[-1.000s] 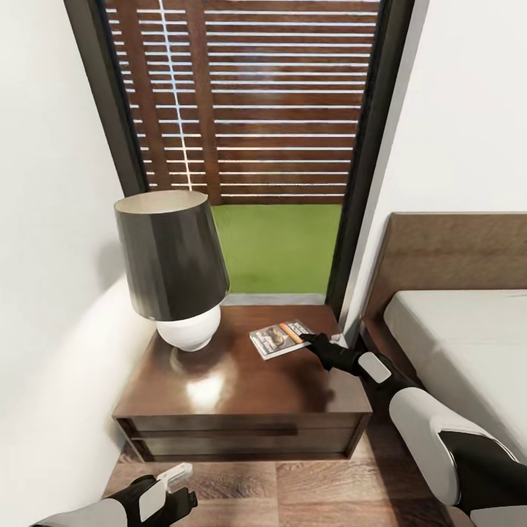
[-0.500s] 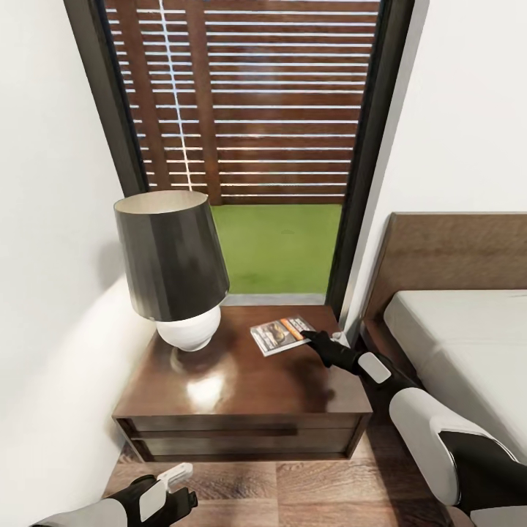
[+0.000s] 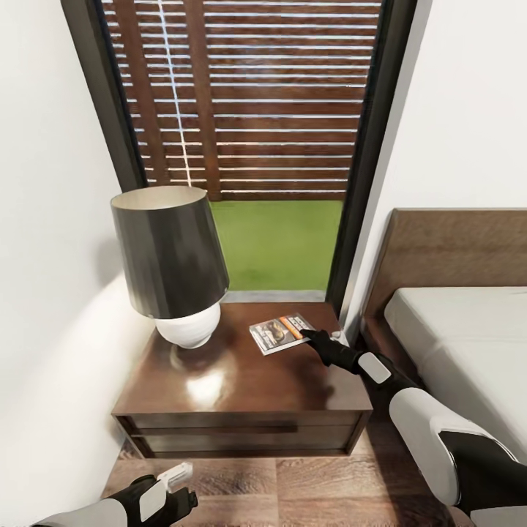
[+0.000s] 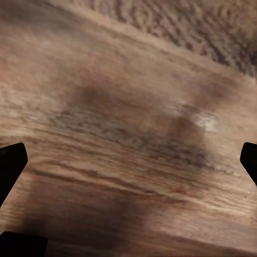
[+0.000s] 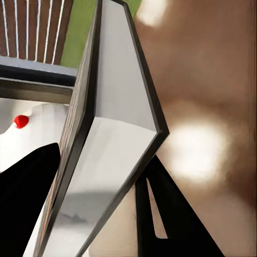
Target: In the bedroom, move the book from the bed onto either nightstand, and place the two sandals side by side next to the bed.
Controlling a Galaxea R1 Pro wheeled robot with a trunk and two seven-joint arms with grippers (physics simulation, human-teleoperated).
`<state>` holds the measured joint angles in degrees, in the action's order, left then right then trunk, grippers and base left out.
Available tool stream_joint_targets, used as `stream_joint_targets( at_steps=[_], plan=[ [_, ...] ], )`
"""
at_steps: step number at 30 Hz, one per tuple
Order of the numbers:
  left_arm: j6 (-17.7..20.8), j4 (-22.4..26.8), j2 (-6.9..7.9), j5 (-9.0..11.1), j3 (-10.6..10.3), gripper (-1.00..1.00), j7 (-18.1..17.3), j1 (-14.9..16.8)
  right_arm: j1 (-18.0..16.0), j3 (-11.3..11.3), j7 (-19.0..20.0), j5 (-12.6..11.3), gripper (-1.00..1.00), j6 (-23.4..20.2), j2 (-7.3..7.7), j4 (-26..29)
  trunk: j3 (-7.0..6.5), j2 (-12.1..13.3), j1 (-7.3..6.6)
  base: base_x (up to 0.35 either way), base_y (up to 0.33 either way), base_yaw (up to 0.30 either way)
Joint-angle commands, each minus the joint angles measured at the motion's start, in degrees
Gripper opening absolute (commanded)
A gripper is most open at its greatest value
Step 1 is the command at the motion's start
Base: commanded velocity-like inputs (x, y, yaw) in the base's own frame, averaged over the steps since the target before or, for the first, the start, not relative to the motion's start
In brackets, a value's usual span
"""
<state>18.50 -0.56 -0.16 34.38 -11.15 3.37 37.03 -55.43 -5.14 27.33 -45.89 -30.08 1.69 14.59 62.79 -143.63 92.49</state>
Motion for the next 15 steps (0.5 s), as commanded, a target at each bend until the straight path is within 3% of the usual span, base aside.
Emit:
stream_joint_targets(
  at_steps=[1,15],
  plan=[
    [0.13,-0.05,-0.02,0.61,-0.45,1.0,0.16,0.06,-0.03,-0.49,0.06,-0.08,-1.0,-0.51,-0.02,0.01,0.28,-0.04,0.01,0.0,0.0,0.0],
    [0.13,-0.05,0.0,0.6,-0.45,1.0,0.14,0.06,-0.03,-0.49,0.09,-0.07,-1.0,-0.51,-0.02,0.0,3.38,-0.23,0.37,0.0,0.0,0.0]
  ],
)
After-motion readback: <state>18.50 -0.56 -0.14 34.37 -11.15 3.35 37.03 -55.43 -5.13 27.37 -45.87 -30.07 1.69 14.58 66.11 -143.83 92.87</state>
